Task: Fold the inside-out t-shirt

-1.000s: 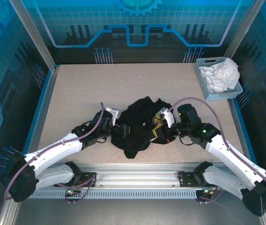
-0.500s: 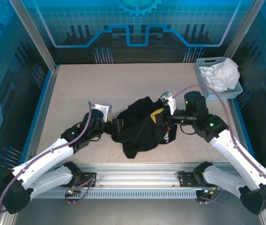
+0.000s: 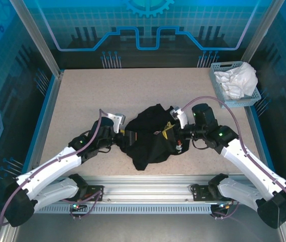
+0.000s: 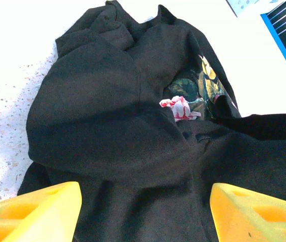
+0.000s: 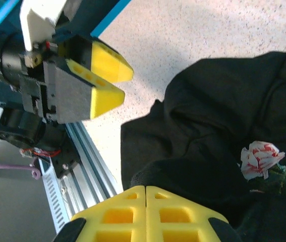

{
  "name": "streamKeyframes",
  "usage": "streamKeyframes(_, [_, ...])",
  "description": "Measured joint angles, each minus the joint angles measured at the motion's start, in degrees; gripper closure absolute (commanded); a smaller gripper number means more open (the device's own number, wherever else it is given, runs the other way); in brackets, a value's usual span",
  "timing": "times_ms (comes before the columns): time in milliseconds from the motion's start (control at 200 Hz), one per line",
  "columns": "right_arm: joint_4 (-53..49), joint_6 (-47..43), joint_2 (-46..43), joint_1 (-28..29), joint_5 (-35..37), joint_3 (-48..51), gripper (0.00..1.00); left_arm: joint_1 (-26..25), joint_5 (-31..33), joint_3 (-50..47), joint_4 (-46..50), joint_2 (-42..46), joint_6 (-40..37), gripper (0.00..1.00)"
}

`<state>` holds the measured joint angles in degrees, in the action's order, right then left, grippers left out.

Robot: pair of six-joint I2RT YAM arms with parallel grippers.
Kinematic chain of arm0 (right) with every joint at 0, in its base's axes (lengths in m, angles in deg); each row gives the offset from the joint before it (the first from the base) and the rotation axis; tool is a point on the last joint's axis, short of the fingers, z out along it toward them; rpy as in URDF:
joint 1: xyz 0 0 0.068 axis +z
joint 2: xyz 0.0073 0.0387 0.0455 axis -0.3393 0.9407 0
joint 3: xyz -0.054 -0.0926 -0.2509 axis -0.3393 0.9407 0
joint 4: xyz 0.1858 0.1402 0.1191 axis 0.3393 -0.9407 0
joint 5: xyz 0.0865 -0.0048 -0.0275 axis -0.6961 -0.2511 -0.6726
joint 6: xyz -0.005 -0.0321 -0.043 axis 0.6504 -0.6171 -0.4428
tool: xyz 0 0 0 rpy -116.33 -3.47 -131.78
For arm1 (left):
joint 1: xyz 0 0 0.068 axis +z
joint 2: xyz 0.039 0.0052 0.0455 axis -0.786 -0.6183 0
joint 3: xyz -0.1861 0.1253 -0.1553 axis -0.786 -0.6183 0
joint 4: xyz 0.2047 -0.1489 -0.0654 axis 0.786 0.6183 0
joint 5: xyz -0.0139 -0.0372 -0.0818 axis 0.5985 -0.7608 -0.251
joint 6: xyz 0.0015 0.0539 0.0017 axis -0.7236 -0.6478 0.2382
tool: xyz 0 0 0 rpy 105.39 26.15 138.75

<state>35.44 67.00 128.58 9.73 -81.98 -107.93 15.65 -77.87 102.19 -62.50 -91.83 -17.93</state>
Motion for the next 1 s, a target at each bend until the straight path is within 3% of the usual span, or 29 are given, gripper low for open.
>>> streamKeyframes(150, [4.1,2.7,4.0,1.6,1.3,-5.9,1.00,0.0,4.3,0.0,0.5,1.6,0.0,0.30])
streamKeyframes(370, [9.0,6.4,17.7,5.2,8.5,-15.3,1.00,0.6,11.0,0.0,1.8,5.7,0.0,0.30])
streamKeyframes(670, [8.6,7.8,33.3,5.8,15.9,-21.7,1.00,1.1,13.0,0.0,3.0,7.2,0.0,0.30])
streamKeyframes(840, [3.6,6.2,36.9,5.7,16.0,-27.7,0.70,1.1,11.9,-0.4,2.4,7.1,0.0,0.30])
streamKeyframes(1000, [0.3,3.6,34.9,4.5,17.4,-26.0,0.56,0.6,7.1,-0.6,-0.1,4.8,0.3,0.29])
